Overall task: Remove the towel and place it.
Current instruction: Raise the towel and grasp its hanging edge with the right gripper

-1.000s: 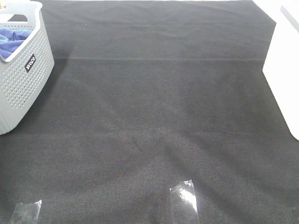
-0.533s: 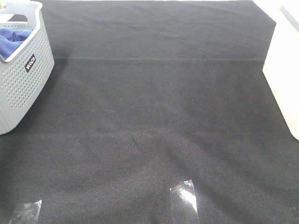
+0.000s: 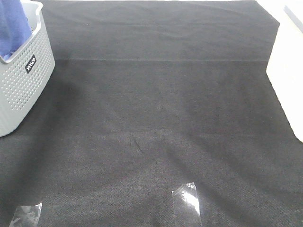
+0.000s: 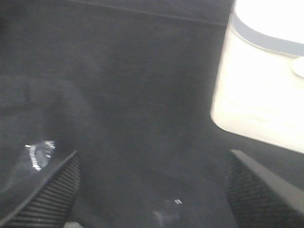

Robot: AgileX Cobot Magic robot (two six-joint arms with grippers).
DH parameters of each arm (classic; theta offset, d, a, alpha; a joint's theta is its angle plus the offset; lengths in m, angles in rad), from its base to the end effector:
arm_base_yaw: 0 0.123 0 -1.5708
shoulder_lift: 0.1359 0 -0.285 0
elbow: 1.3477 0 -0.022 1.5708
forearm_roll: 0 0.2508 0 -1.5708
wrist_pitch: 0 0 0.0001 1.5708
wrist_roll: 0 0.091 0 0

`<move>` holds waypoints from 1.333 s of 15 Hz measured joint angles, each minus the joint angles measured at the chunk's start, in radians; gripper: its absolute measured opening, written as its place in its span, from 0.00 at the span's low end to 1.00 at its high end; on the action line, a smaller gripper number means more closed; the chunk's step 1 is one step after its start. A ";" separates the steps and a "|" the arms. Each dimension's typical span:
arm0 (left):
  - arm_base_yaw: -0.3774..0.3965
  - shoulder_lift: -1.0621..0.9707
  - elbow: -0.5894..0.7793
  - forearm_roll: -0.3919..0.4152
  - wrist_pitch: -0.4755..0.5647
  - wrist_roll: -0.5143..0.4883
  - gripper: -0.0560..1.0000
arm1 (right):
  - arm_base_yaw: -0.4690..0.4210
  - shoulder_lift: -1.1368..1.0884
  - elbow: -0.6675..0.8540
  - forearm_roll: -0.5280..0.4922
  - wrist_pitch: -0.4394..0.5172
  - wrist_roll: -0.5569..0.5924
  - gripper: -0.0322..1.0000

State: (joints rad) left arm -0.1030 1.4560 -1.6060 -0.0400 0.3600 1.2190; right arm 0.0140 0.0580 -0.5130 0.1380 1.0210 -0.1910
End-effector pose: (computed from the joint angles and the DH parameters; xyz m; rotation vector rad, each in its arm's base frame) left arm 0.3330 -0.0357 0.4770 1.0615 1.4006 0.7875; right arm 0.0040 0.0107 0.2848 -0.2083 2.0316 0.0548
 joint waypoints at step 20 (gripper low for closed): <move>-0.583 -0.064 0.000 0.090 0.082 0.041 0.05 | 0.167 1.677 -0.568 1.261 0.000 -1.633 0.78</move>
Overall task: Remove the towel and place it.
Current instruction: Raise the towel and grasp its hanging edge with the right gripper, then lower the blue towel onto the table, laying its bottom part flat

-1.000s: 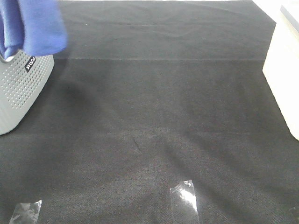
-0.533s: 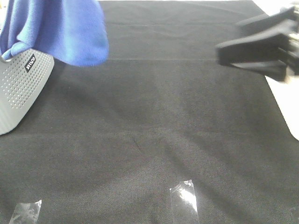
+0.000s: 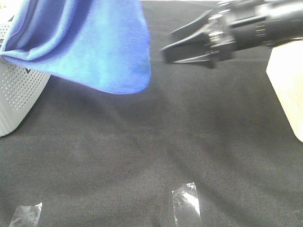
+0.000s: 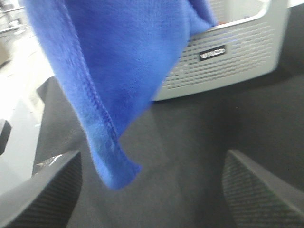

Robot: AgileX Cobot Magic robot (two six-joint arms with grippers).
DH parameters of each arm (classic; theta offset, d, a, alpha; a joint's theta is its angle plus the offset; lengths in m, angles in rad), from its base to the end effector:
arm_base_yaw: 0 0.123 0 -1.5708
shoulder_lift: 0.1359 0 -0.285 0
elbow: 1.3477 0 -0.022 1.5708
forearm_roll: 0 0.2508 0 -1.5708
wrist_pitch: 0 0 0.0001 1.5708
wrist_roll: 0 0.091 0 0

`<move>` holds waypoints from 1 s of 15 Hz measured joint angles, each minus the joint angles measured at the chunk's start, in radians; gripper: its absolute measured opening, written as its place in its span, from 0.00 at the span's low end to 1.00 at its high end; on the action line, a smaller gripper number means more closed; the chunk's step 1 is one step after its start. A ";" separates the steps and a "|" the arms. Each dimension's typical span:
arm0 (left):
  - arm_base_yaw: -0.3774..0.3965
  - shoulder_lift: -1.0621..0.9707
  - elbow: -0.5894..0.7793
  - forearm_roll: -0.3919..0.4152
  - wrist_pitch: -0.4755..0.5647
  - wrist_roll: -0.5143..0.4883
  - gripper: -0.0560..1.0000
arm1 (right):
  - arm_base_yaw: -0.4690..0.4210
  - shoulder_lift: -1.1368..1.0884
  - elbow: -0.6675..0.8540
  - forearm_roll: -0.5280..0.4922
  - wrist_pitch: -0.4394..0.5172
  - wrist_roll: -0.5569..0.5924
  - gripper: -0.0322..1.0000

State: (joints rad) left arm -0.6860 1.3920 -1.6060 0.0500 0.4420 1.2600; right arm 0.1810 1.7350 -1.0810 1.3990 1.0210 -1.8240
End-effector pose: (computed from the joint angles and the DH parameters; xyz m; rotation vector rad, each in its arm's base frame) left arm 0.2418 -0.1954 0.4903 1.4465 0.9570 0.4767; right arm 0.3212 0.1366 0.2425 -1.1695 1.7727 0.9550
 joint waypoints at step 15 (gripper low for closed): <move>0.029 0.000 0.000 0.083 -0.011 -0.001 0.05 | 0.159 0.091 -0.103 -0.113 -0.069 0.119 0.26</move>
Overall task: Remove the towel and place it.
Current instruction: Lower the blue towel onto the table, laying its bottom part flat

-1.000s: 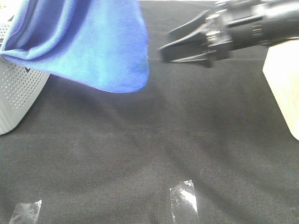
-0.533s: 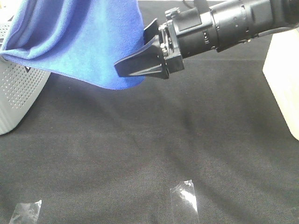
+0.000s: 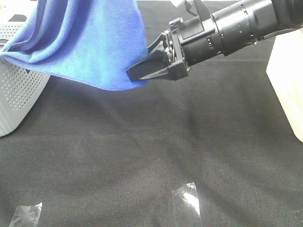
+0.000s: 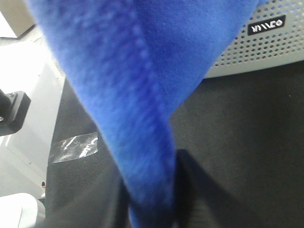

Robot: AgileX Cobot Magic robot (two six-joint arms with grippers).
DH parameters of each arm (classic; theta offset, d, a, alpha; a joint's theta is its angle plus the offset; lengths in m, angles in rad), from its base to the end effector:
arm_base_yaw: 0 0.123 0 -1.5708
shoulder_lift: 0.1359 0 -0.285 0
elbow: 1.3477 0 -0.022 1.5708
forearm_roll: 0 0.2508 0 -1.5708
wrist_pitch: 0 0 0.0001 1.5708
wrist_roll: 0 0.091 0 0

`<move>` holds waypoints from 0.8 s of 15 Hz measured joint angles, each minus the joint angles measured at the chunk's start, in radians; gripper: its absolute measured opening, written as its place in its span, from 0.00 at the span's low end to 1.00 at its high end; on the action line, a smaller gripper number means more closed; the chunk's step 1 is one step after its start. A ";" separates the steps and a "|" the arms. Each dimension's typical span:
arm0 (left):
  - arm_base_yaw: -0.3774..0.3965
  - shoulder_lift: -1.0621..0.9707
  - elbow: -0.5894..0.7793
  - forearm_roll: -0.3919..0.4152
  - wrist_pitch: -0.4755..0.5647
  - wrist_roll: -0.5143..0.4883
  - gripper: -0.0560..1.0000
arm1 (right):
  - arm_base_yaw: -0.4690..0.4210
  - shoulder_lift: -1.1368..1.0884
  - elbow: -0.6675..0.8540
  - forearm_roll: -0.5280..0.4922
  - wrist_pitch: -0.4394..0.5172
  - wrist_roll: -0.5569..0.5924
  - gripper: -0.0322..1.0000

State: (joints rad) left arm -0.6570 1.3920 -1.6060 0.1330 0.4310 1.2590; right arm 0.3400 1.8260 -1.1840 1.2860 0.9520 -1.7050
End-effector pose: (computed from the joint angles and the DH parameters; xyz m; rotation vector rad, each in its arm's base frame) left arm 0.2493 -0.1859 0.4916 1.4517 0.9443 0.5843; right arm 0.3225 0.1896 0.2276 -1.3297 1.8273 0.9689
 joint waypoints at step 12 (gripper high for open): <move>0.000 0.008 0.000 0.009 0.071 -0.471 0.05 | 0.000 -0.072 -0.155 -0.343 -0.071 0.746 0.03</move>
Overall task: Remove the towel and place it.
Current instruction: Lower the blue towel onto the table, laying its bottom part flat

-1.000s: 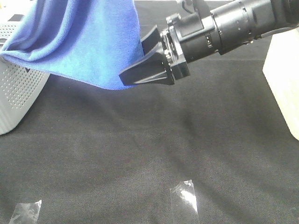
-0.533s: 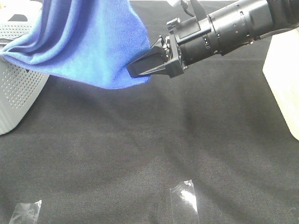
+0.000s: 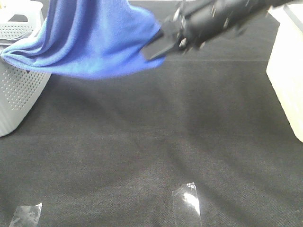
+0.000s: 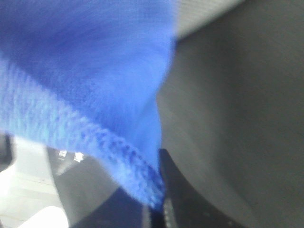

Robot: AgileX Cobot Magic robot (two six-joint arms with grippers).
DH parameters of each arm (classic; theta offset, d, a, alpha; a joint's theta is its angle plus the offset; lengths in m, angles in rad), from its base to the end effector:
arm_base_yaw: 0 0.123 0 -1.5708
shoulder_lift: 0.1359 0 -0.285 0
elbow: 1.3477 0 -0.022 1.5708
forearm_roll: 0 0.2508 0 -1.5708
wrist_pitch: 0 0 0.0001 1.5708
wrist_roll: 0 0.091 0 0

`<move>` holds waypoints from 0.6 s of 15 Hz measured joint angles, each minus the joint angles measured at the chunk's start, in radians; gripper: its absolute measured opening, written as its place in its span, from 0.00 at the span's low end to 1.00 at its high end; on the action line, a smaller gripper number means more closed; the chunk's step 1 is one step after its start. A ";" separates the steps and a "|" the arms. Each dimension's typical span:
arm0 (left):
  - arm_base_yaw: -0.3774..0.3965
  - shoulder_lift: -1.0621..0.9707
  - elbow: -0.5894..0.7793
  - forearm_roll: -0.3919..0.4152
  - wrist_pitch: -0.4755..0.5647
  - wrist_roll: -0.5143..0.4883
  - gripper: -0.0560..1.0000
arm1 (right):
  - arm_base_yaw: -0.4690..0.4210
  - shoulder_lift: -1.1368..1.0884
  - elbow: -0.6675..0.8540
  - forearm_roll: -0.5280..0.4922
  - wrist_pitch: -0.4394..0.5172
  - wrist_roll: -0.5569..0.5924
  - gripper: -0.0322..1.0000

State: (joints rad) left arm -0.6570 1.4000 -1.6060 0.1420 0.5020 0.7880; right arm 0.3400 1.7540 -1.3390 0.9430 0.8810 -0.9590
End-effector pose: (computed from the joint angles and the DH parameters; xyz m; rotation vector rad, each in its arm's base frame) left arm 0.2514 -0.1860 0.4828 1.2235 1.2948 0.2450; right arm 0.3350 0.1788 0.2760 -0.9517 2.2373 0.8850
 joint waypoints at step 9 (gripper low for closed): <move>0.105 0.118 0.000 0.172 -0.335 -0.269 0.05 | 0.000 -0.022 -0.569 -0.858 0.119 0.619 0.03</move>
State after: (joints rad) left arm -0.5520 1.5180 -1.6060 0.3140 0.1670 0.5190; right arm 0.3400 1.7320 -1.9080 0.0850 1.0000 -0.3400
